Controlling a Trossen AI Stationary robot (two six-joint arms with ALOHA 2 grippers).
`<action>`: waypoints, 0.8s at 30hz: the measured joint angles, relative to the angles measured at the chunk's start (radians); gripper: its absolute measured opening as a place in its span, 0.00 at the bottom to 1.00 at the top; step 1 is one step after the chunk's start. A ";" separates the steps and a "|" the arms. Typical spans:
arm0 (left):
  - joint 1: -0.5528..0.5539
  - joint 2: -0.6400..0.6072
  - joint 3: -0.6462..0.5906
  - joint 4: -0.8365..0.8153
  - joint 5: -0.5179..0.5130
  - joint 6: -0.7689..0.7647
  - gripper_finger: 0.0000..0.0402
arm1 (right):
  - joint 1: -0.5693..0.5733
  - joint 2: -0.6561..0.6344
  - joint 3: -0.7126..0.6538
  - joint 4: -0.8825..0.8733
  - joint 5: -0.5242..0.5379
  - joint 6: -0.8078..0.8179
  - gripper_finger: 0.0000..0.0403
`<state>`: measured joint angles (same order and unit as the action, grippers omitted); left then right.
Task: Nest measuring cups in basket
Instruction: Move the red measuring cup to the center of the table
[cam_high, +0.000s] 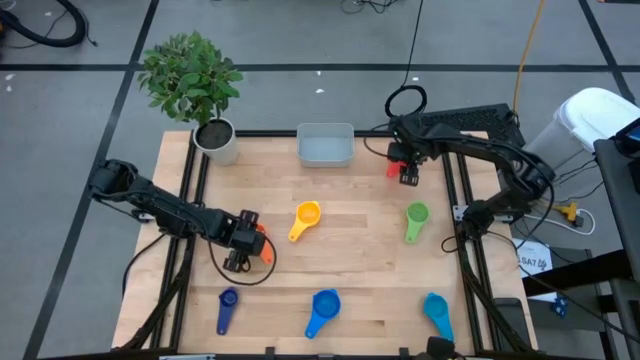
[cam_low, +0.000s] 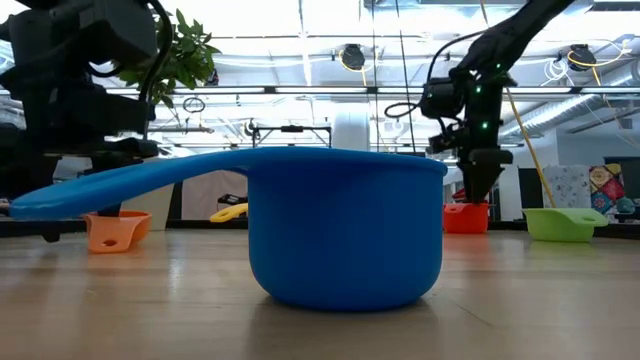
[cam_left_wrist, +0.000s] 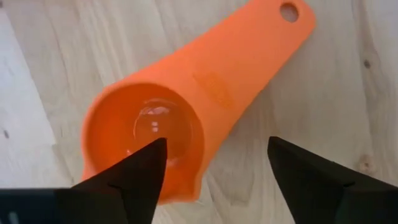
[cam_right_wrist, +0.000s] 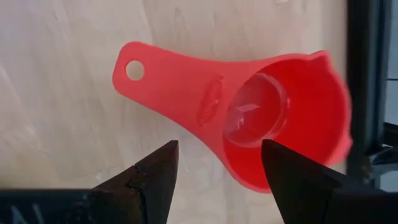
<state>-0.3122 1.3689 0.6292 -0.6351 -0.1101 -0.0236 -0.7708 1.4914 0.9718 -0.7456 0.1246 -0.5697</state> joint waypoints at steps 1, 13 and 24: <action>0.000 0.000 0.000 -0.004 0.000 -0.006 0.73 | 0.000 0.007 0.000 0.000 0.000 0.000 0.56; 0.000 0.000 0.000 -0.023 -0.017 -0.028 0.68 | -0.001 0.012 -0.035 0.040 0.001 -0.020 0.53; -0.006 -0.019 0.000 -0.030 -0.027 -0.030 0.63 | -0.002 0.012 -0.075 0.099 0.006 -0.020 0.37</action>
<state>-0.3186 1.3502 0.6295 -0.6650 -0.1374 -0.0536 -0.7723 1.5032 0.8967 -0.6463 0.1303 -0.5896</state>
